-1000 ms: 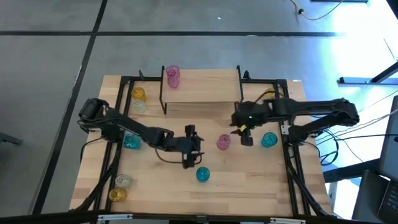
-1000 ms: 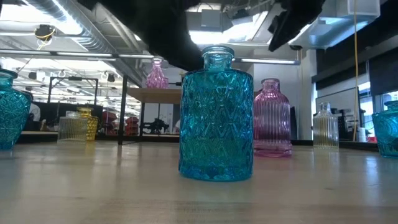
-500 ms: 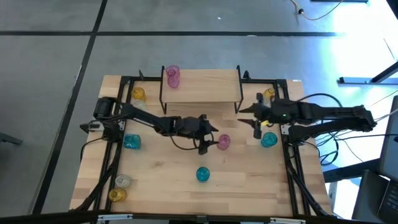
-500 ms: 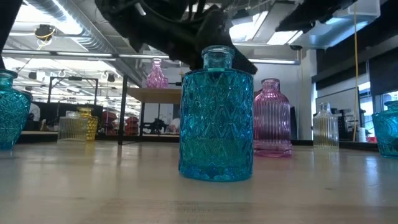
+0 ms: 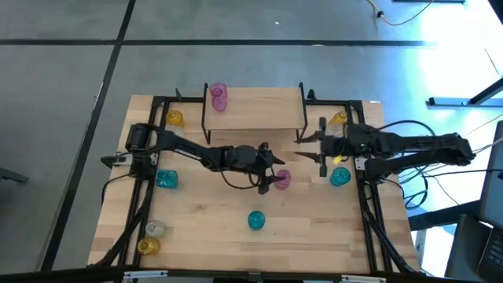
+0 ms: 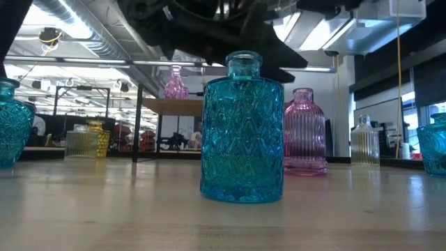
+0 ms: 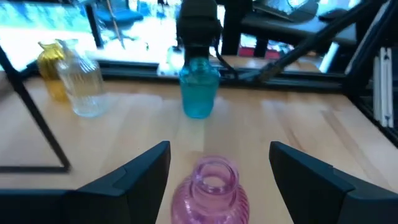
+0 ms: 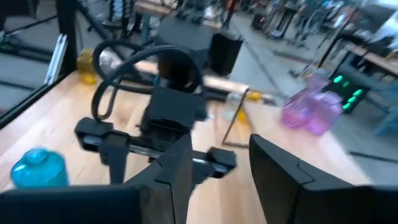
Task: Sort vases onto shelf
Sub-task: Put the violet flower vase on the shelf aligned with the other violet flower vase
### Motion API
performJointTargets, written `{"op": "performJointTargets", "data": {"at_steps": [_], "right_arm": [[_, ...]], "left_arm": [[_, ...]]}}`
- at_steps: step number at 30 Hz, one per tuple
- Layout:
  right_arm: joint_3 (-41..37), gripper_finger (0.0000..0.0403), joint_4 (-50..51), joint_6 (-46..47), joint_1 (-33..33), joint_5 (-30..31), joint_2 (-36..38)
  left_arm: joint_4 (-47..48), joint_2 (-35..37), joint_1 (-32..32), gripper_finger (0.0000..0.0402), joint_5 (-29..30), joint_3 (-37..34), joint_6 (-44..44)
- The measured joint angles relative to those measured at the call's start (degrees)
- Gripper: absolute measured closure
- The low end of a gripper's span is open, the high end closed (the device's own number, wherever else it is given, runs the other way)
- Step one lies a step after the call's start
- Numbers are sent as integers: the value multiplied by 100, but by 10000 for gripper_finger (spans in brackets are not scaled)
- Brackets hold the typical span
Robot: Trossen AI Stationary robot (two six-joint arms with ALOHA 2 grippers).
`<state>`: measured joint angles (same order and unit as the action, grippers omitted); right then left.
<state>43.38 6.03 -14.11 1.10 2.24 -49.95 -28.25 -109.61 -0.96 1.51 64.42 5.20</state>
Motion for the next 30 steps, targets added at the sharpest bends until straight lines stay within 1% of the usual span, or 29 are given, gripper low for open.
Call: {"op": "performJointTargets", "data": {"at_steps": [3, 7, 10, 13, 15, 18, 21, 27, 30], "right_arm": [[0, 259, -162, -23, 0, -29, -319], [1, 259, -358, -131, 0, -26, -433], [0, 259, -308, -136, 0, -24, -426], [2, 259, -263, -137, 0, -19, -385], [2, 259, -176, -142, 0, -18, -354], [2, 259, -137, -143, 2, 133, -357], [2, 259, -147, -162, 0, 256, -359], [2, 259, -143, -163, 0, 261, -359], [2, 259, -143, -164, 0, 272, -359]], "left_arm": [[828, -7, 31, 134, -52, 341, 48], [1980, 0, -25, 134, -7, 924, 43], [2175, -259, -67, 134, -55, 1317, 41], [2665, -634, -56, 133, -81, 1754, 31], [3070, -788, -64, 134, 27, 1966, 21], [3386, -831, -115, 134, 247, 2145, -78], [3413, -824, -157, 134, 387, 2168, -131], [3377, -828, -163, 134, 385, 2164, -235], [3365, -828, -163, 145, 379, 2164, -235]]}}
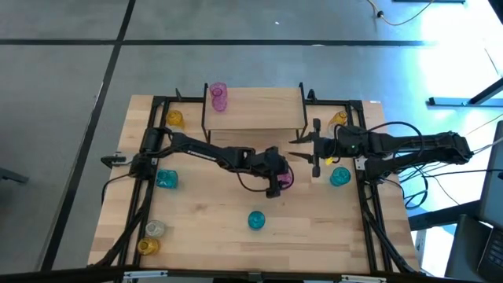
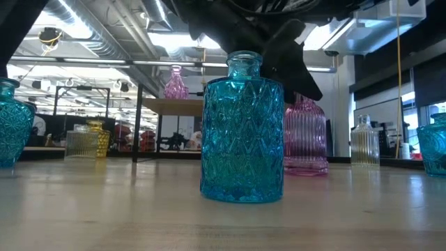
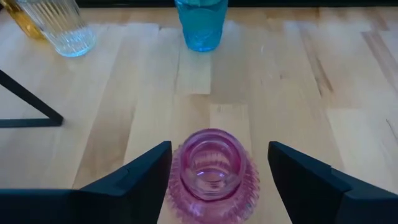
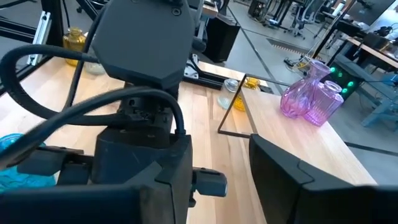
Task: Sort vases onto shelf
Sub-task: Put the violet flower vase on the shelf aligned with the other violet flower vase
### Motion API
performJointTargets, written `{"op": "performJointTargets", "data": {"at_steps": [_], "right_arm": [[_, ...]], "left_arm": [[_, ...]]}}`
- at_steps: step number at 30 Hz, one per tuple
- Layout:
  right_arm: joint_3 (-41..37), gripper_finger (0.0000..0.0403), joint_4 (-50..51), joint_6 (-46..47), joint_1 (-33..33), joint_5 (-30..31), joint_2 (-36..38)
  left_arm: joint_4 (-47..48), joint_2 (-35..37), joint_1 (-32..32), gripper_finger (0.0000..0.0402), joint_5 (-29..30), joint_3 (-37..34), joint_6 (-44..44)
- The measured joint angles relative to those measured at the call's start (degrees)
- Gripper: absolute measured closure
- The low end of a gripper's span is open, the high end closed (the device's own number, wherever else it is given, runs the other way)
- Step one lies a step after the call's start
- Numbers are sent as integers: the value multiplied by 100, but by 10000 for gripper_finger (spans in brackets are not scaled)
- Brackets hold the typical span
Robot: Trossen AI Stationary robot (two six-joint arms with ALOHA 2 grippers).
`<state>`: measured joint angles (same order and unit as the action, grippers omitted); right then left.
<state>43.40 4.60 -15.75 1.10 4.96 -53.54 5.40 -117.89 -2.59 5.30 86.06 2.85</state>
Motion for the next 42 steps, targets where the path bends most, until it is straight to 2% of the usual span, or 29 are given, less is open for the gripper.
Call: {"op": "performJointTargets", "data": {"at_steps": [16, 22, 26, 36, 42], "right_arm": [[0, 259, 118, -2, 0, 43, 0], [0, 259, 147, 0, 0, 43, 0], [1, 259, 186, 0, 0, 45, -2], [2, 259, 249, 50, 0, 75, 0], [4, 259, 285, 103, -1, 481, -2]], "left_arm": [[-13, 0, -7, 277, -48, 0, -55], [204, 92, -53, 271, -48, -2, -72], [673, 356, -156, 268, -12, -17, -78], [2083, 1443, -511, 266, 802, -14, -244], [2843, 2038, -546, 268, 1139, -11, -155]]}}
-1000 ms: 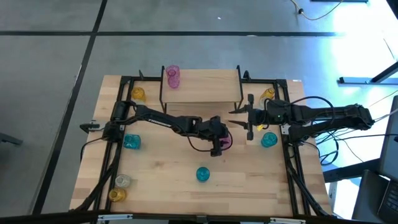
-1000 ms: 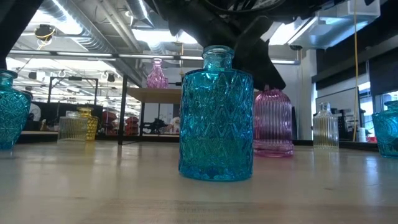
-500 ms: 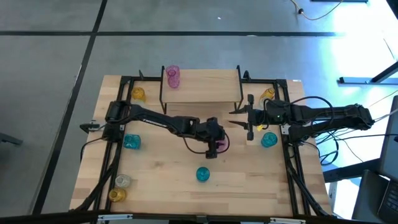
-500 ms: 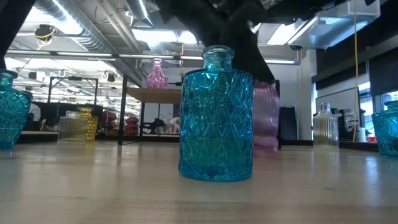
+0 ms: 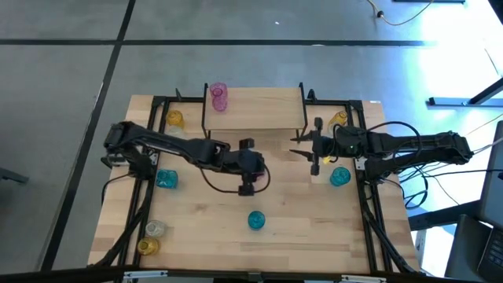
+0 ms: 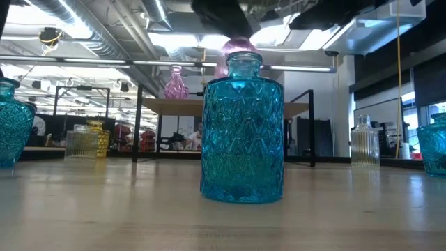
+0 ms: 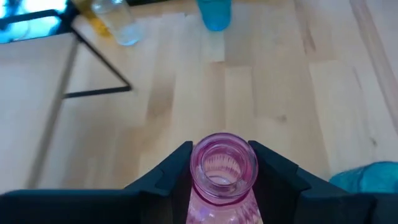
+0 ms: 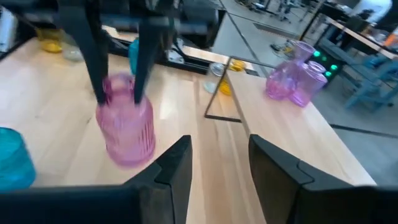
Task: Sort vases onto shelf
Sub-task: Put the violet flower vase on the shelf aligned with the other violet flower vase
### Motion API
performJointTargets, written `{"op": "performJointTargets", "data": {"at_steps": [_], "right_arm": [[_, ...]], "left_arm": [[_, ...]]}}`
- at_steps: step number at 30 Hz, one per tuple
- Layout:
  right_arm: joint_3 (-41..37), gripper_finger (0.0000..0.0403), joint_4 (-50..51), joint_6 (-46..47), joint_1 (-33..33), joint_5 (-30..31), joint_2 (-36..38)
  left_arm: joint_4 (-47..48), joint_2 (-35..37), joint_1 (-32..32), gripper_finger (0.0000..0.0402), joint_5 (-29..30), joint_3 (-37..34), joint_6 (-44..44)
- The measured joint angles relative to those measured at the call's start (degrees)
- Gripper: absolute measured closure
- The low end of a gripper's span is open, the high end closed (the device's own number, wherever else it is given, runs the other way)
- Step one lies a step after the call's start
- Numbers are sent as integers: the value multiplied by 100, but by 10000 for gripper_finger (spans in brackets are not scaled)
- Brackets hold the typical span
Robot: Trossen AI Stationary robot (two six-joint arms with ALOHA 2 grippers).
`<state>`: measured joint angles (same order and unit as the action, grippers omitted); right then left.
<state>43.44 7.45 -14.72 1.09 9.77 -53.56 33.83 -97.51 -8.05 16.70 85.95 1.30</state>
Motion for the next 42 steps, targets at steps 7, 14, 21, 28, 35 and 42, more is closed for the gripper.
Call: {"op": "performJointTargets", "data": {"at_steps": [7, 14, 21, 28, 35, 42], "right_arm": [[0, 259, 8, 9, 1, 26, 0], [0, 259, 50, 9, 1, 26, 2], [0, 259, 49, 9, 1, 26, 0], [0, 259, -5, 9, 1, 26, 0], [0, 259, 17, 6, 1, 26, 0], [0, 259, 57, 6, 1, 26, 0]], "left_arm": [[514, 650, 48, 269, 474, 0, 32], [770, 1444, 252, 269, 1083, -205, 68], [747, 2512, 923, 270, 1082, -972, 285], [652, 3067, 1923, 270, 611, -1474, 435], [202, 3077, 2523, 270, 306, -1933, 306], [134, 3081, 2807, 270, 311, -2111, 262]]}}
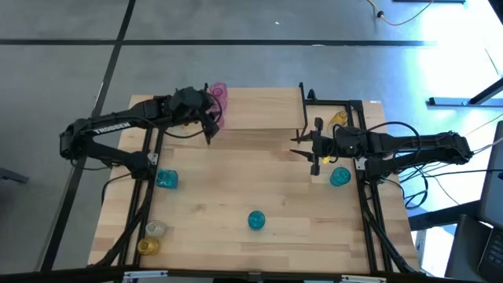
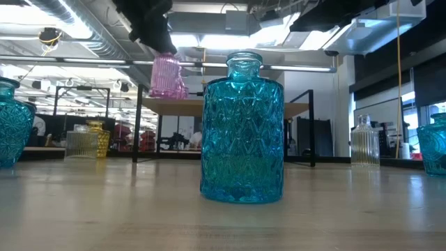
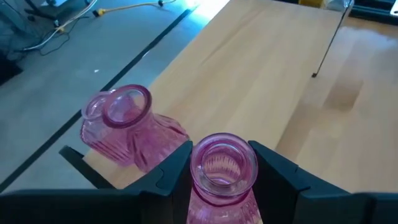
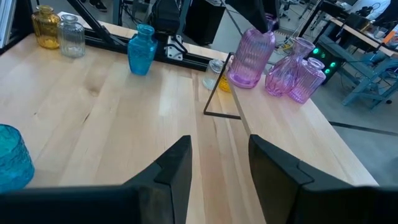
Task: Sort vases onto shelf
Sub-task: Put the violet flower vase on the shelf aligned with the other violet flower vase
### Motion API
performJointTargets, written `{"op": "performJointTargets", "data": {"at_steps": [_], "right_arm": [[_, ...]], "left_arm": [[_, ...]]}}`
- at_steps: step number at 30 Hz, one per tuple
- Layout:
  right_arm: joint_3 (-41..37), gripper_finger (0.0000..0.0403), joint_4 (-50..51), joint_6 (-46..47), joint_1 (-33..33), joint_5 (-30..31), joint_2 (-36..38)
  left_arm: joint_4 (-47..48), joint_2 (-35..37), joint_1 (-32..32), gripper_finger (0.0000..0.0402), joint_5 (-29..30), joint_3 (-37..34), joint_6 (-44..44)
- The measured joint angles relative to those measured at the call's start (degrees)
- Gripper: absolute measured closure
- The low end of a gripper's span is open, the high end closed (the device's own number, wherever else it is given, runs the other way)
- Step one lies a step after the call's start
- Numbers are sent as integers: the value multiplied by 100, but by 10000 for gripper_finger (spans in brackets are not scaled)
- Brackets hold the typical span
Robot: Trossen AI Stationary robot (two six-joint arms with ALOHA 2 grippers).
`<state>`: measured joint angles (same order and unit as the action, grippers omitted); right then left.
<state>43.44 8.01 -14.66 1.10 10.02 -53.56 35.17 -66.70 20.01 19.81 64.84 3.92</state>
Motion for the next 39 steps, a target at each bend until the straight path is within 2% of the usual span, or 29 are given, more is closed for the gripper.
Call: {"op": "performJointTargets", "data": {"at_steps": [13, 26, 39], "right_arm": [[0, 259, -53, -2, 0, 0, -103], [0, 259, -221, -85, -1, 2, -302], [0, 259, -219, -87, 0, 2, -302]], "left_arm": [[-24, 0, 65, 267, 66, 0, -4], [-220, -2, 64, 208, 213, 0, -144], [-363, 20, -21, 203, 225, 120, -363]]}}
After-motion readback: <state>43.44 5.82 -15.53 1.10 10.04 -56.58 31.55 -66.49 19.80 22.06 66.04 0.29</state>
